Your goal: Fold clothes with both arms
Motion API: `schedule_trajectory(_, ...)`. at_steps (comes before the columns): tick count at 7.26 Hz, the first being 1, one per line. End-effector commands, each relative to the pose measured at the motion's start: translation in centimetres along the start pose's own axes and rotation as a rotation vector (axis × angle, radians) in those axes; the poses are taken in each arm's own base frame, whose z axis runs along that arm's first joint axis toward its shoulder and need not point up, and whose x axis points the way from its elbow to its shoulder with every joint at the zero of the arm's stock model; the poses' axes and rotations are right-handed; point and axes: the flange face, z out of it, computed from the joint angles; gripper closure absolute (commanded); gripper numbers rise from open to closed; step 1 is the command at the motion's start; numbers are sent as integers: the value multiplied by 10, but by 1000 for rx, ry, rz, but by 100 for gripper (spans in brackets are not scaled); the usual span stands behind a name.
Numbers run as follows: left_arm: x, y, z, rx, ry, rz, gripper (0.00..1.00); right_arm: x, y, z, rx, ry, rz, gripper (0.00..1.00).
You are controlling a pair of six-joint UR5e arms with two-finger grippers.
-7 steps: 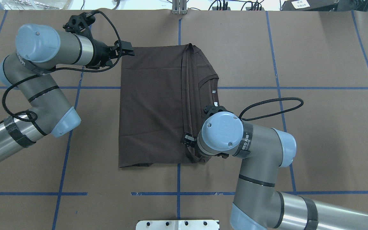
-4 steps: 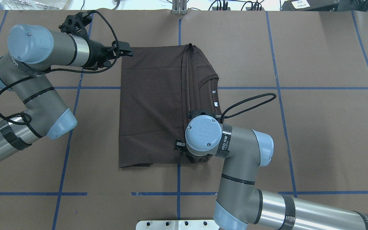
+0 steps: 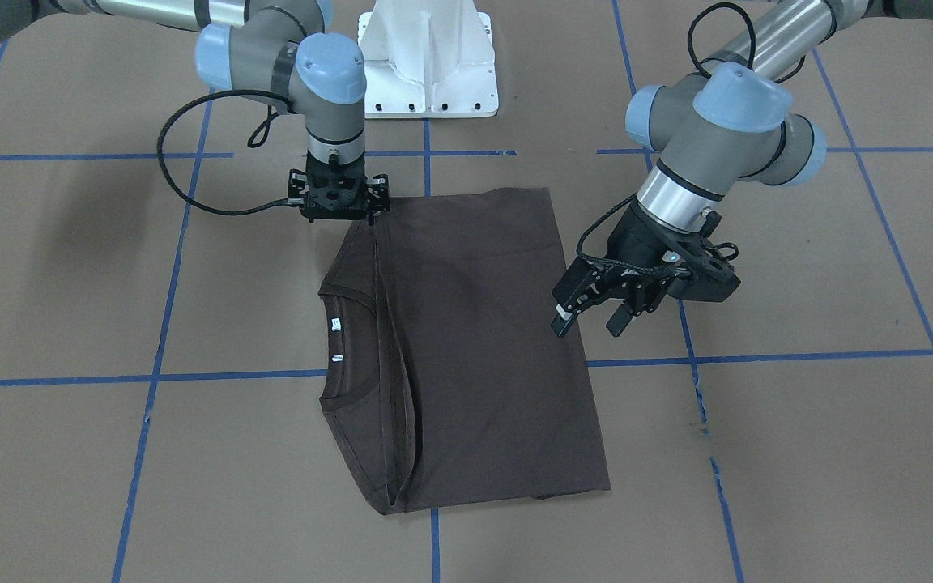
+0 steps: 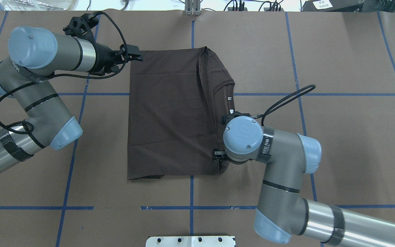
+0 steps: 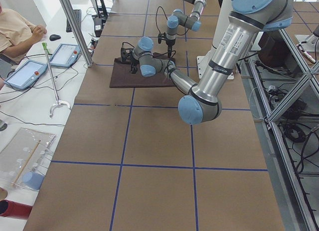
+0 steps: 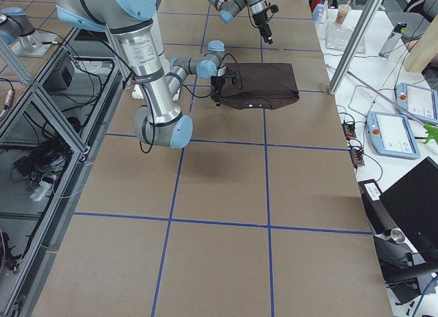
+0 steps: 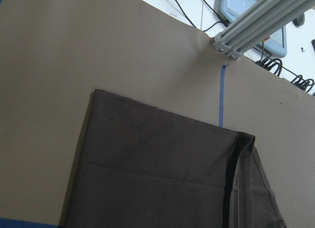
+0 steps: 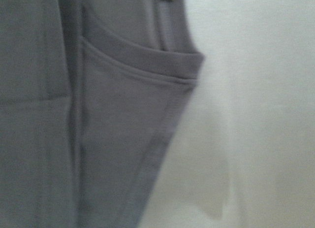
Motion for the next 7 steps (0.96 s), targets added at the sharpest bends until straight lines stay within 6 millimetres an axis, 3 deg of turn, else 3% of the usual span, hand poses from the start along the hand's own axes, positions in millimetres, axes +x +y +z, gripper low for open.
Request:
schedule_trajectory(1,1,0,0,0,2,-18,0,32,11,-15,12,-10,-14,0)
schedule_trajectory(2,2,2,0,-1,4,-53,0,11,8,-22,15,-38,108,0)
schedule_trajectory(4,0,2,1,0,-1,-54,0,-13,27,-22,3,-161,442,3)
schedule_trajectory(5,0,2,1,0,-1,-56,0,-21,26,-21,-9,-239,633,18)
schedule_trajectory(6,-1,1,2,0,-2,-56,0,-27,32,-17,10,-247,770,26)
schedule_trajectory(7,0,1,1,2,-1,-56,0,-34,43,-12,44,-251,847,27)
